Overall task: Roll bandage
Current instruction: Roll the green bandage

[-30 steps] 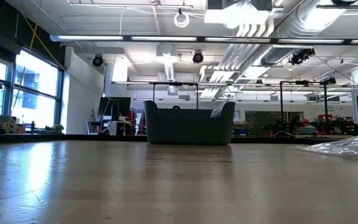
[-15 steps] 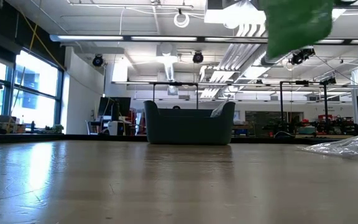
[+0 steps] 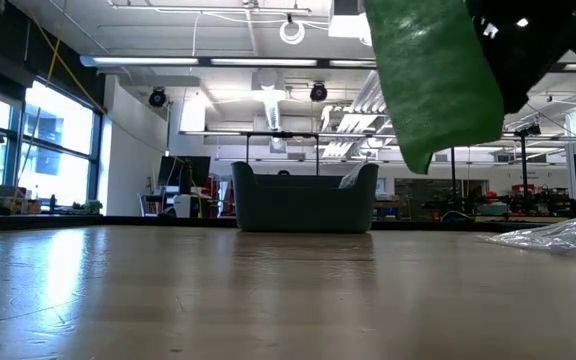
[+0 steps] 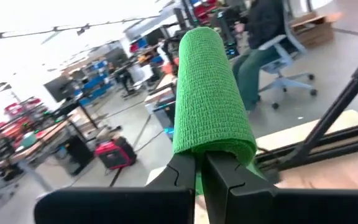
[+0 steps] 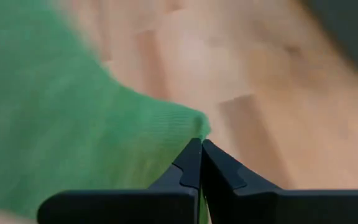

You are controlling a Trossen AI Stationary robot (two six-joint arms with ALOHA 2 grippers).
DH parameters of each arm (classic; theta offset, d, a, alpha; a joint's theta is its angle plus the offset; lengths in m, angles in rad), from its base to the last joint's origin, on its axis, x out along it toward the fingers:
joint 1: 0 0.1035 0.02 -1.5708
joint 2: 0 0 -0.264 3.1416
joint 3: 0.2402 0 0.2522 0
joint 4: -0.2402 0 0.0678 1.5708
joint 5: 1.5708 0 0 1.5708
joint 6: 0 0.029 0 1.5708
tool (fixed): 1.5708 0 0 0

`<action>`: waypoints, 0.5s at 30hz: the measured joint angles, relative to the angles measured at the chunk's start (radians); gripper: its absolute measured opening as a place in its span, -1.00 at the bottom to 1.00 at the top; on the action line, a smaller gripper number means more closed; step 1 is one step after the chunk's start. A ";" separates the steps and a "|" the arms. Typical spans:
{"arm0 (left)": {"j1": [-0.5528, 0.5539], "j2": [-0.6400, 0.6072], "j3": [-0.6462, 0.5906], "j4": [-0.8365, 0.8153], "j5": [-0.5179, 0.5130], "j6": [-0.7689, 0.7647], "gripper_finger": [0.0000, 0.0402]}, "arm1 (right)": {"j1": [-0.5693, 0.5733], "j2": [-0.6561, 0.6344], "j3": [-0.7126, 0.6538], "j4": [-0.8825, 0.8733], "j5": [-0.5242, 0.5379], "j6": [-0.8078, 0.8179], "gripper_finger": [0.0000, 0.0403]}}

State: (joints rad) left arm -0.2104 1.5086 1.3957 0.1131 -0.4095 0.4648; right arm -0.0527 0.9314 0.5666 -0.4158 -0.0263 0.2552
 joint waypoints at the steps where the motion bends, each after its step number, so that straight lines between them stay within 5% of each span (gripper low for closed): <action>1: 0.000 -0.016 -0.029 0.016 -0.015 -0.005 -1.00 | 0.018 0.000 -0.023 0.041 -0.027 0.001 -1.00; 7: 0.000 -0.073 -0.211 -0.029 -0.153 -0.062 -1.00 | 0.136 0.026 -0.156 0.295 -0.136 -0.025 -1.00; 15: -0.043 -0.131 -0.310 -0.233 -0.227 -0.250 -1.00 | 0.191 0.056 -0.173 0.169 -0.065 -0.050 -0.91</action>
State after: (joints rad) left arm -0.2536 1.3775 1.0855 -0.1201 -0.6362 0.2145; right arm 0.1378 0.9872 0.3939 -0.2463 -0.0915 0.2051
